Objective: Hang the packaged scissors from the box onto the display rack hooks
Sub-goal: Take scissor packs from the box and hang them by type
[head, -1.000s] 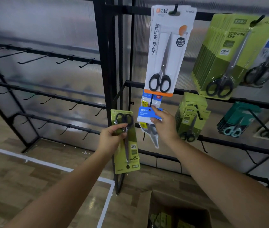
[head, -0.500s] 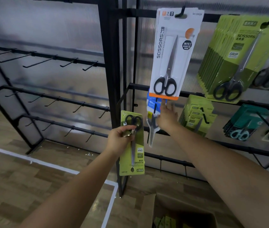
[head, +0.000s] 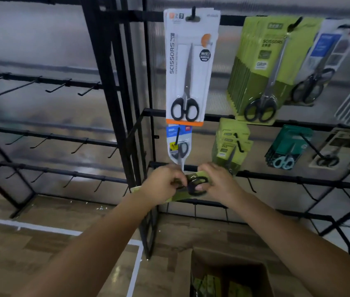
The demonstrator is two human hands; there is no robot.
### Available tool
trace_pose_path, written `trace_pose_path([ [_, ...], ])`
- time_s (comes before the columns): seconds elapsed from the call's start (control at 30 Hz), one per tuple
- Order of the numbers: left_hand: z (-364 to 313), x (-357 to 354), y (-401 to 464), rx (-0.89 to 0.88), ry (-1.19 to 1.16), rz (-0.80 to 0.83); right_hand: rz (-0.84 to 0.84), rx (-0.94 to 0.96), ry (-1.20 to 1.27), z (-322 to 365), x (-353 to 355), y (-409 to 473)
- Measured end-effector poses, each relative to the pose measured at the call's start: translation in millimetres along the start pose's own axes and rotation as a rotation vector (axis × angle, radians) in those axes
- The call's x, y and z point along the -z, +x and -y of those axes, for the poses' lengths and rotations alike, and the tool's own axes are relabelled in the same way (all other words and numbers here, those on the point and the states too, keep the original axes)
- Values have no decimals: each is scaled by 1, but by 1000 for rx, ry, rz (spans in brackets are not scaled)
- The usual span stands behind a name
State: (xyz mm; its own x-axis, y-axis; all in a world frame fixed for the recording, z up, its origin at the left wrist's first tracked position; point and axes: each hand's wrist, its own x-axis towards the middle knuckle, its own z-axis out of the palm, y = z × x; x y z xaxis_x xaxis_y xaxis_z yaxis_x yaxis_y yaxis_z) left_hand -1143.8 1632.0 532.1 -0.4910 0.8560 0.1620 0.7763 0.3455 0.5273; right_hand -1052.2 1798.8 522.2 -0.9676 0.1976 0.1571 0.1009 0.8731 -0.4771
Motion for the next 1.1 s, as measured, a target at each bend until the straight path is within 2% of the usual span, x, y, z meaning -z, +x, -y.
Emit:
trace_pose_path([
  [0.13,-15,-1,13,-159,126,-282,-221,-244,189,-31,3,-38],
  [0.2,-21,-2,19,-220,225,-360,-324,-360,352,-43,2,-59],
  [0.27,-28,-9,26,-208,273,-393,-415,-441,486,-52,1,-78],
  [0.37,-39,-24,35,-115,137,-413,-573,-544,622,-64,-3,-96],
  [0.43,-44,-32,41,-108,79,-391,-660,-606,722,-71,-4,-102],
  [0.53,-48,-40,49,-137,118,-304,-712,-679,773,-77,-9,-105],
  [0.67,-53,-48,60,-110,209,-229,-676,-768,754,-77,-19,-110],
  [0.83,-52,-54,62,-35,353,-113,-681,-935,855,-69,-26,-110],
  [0.97,-48,-58,57,2,386,-56,-681,-988,944,-63,-24,-105],
  [1.03,-48,-59,56,23,405,-20,-712,-997,918,-63,-19,-96],
  [1.1,-49,-60,56,36,428,15,-674,-991,905,-66,-14,-80],
])
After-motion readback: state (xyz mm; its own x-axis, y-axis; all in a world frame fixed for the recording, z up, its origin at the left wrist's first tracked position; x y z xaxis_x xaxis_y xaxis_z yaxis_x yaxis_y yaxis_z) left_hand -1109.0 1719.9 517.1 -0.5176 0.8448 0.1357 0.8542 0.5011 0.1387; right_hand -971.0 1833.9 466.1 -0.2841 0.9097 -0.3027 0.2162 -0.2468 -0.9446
